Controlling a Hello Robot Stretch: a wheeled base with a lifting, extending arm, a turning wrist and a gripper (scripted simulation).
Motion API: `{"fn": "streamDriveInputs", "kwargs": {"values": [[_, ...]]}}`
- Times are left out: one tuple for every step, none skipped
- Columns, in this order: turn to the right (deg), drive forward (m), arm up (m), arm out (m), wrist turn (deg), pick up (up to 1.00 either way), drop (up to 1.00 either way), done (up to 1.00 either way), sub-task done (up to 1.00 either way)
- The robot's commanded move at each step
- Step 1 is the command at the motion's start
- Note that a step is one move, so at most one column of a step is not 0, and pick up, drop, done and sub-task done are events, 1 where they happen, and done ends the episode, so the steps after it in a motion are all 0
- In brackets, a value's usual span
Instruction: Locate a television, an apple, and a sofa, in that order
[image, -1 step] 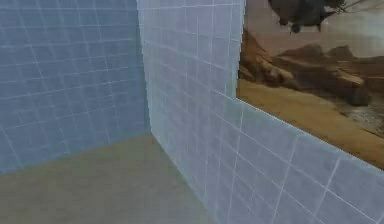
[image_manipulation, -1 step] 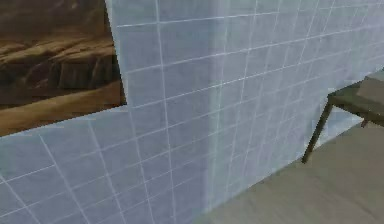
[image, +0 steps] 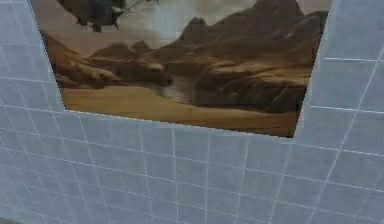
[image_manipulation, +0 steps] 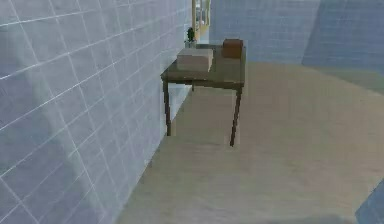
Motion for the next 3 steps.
{"fn": "streamDriveInputs", "kwargs": {"values": [[45.0,0.0,0.0,0.0,0.0,0.0,0.0,0.0,0.0],[45.0,0.0,0.0,0.0,0.0,0.0,0.0,0.0,0.0],[36.0,0.0,0.0,0.0,0.0,0.0,0.0,0.0,0.0]]}}
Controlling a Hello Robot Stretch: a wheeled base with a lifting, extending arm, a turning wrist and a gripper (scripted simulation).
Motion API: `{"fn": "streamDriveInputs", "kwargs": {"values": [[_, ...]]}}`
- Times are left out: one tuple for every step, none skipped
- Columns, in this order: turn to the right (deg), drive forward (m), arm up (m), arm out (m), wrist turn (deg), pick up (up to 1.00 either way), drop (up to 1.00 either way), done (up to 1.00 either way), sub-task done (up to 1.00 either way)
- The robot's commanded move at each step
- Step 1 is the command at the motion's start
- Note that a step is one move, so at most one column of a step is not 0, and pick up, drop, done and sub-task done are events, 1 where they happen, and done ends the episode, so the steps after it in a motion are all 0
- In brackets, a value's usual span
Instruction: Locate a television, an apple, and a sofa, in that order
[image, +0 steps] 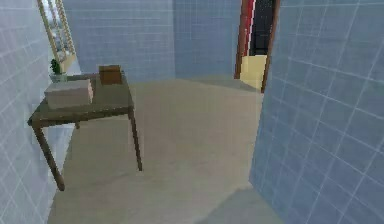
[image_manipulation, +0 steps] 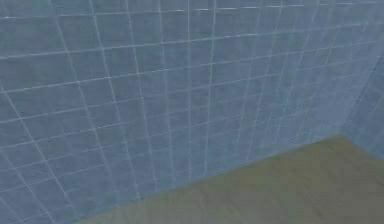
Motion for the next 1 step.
{"fn": "streamDriveInputs", "kwargs": {"values": [[0.0,1.0,0.0,0.0,0.0,0.0,0.0,0.0,0.0]]}}
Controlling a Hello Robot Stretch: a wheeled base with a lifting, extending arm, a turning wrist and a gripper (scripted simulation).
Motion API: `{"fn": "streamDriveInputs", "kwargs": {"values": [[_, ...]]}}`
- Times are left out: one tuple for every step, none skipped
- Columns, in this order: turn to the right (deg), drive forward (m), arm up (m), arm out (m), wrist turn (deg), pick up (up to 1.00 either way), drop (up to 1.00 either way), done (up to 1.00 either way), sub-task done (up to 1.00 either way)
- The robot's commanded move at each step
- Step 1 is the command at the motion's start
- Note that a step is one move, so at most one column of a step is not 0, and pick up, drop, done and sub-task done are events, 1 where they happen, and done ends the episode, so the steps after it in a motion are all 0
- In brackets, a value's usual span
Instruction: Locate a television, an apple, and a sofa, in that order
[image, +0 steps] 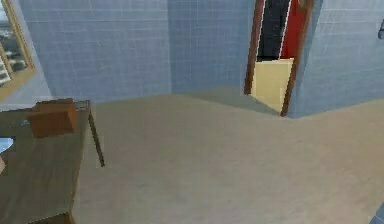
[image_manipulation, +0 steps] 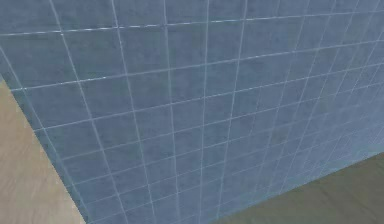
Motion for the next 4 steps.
{"fn": "streamDriveInputs", "kwargs": {"values": [[6.0,0.0,0.0,0.0,0.0,0.0,0.0,0.0,0.0],[0.0,0.45,0.0,0.0,0.0,0.0,0.0,0.0,0.0],[-15.0,0.0,0.0,0.0,0.0,0.0,0.0,0.0,0.0],[0.0,0.15,0.0,0.0,0.0,0.0,0.0,0.0,0.0]]}}
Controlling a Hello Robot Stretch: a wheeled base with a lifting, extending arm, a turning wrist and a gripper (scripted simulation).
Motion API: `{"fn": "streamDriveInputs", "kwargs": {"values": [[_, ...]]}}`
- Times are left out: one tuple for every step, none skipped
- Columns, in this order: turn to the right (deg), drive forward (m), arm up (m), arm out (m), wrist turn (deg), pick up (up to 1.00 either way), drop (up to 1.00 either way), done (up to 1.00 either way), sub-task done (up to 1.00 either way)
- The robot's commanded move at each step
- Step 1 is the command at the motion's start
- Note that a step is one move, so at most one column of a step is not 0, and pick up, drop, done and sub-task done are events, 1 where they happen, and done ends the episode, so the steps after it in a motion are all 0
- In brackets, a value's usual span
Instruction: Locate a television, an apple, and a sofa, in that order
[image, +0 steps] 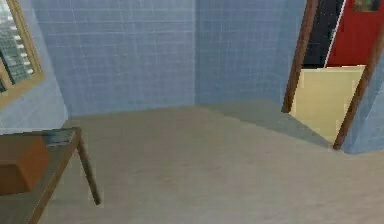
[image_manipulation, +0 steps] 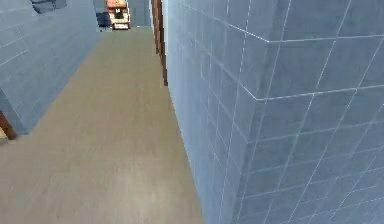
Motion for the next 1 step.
{"fn": "streamDriveInputs", "kwargs": {"values": [[45.0,0.0,0.0,0.0,0.0,0.0,0.0,0.0,0.0]]}}
